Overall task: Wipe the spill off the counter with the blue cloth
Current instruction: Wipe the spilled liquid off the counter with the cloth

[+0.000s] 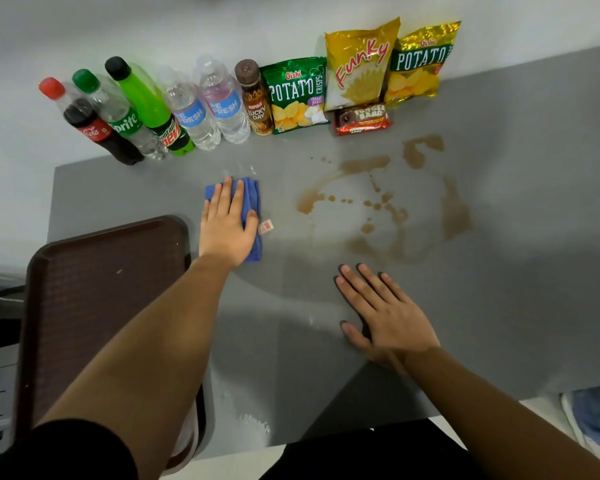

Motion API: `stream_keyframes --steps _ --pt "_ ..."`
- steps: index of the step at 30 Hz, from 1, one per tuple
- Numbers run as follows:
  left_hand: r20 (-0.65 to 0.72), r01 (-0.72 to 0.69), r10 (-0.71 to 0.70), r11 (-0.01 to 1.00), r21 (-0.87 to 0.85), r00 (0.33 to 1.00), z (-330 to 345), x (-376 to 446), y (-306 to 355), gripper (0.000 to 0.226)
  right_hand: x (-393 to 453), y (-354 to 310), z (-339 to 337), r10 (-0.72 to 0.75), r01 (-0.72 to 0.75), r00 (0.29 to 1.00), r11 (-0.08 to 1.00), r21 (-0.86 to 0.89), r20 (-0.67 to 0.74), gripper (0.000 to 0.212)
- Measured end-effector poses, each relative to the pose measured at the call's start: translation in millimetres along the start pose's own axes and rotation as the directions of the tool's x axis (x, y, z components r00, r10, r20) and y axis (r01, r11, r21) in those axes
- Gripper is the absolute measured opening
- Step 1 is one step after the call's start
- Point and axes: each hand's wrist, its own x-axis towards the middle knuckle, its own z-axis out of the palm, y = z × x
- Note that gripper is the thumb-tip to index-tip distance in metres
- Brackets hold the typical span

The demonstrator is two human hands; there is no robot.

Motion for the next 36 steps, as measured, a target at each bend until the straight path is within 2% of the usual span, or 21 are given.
stream_keyframes --steps 4,7,10,15,17,19,22,24,28,29,31,36 --pt "0.0 0.034 -0.034 0.999 0.04 0.999 5.6 19.8 17.9 0.066 -0.6 -0.7 -1.9 -0.007 0.007 1.0 1.0 0.01 -0.003 0.077" --pt "0.011 -0.023 0.023 0.999 0.036 1.0 10.9 18.6 48.4 0.067 -0.2 -0.9 -4.1 -0.01 0.01 1.0 1.0 0.012 -0.003 0.077" --pt "0.022 -0.083 0.082 0.996 0.021 0.996 21.6 3.9 83.4 0.066 -1.1 -1.8 -5.1 -0.013 0.013 1.0 1.0 0.007 -0.005 0.077" --pt "0.036 -0.069 0.069 0.998 -0.009 0.997 28.0 -29.2 104.0 0.067 0.2 -2.4 -8.3 -0.001 0.001 0.999 1.0 0.005 0.044 0.077" --pt "0.064 -0.069 0.072 0.996 -0.058 0.995 24.7 -32.9 105.2 0.067 1.4 -2.7 -9.5 0.001 -0.002 0.998 1.0 0.013 0.07 0.077" --pt "0.068 -0.069 0.082 0.982 -0.178 0.994 16.3 -32.7 102.0 0.065 1.2 -2.4 -10.8 -0.002 0.0 0.996 1.0 0.022 0.087 0.076" --pt "-0.039 -0.059 0.049 0.956 -0.288 0.998 3.4 -37.4 81.8 0.058 3.3 -1.9 -18.4 -0.011 0.006 0.997 0.997 0.075 0.07 0.073" --pt "-0.114 -0.005 -0.028 0.961 -0.278 0.993 -0.1 -43.1 63.2 0.055 11.6 -8.0 -29.0 -0.005 0.004 1.0 0.995 0.102 0.01 0.066" --pt "-0.16 0.139 -0.176 0.965 -0.223 0.971 6.5 -48.7 44.0 0.052 65.6 -40.3 -51.7 0.003 0.039 0.967 0.987 0.156 -0.255 0.048" --pt "-0.156 0.167 -0.202 0.963 -0.21 0.967 10.2 -50.0 42.8 0.053 85.2 -51.0 -56.0 0.028 0.019 0.968 0.982 0.186 -0.251 0.047" --pt "-0.14 0.196 -0.221 0.965 -0.174 0.965 18.2 -53.2 40.8 0.054 125.9 -69.7 -61.4 0.088 -0.05 0.985 0.969 0.243 -0.149 0.053" --pt "-0.125 0.183 -0.199 0.975 -0.129 0.972 26.9 -56.3 36.0 0.056 183.1 -88.4 -40.9 0.161 -0.168 0.986 0.957 0.235 0.049 0.06"
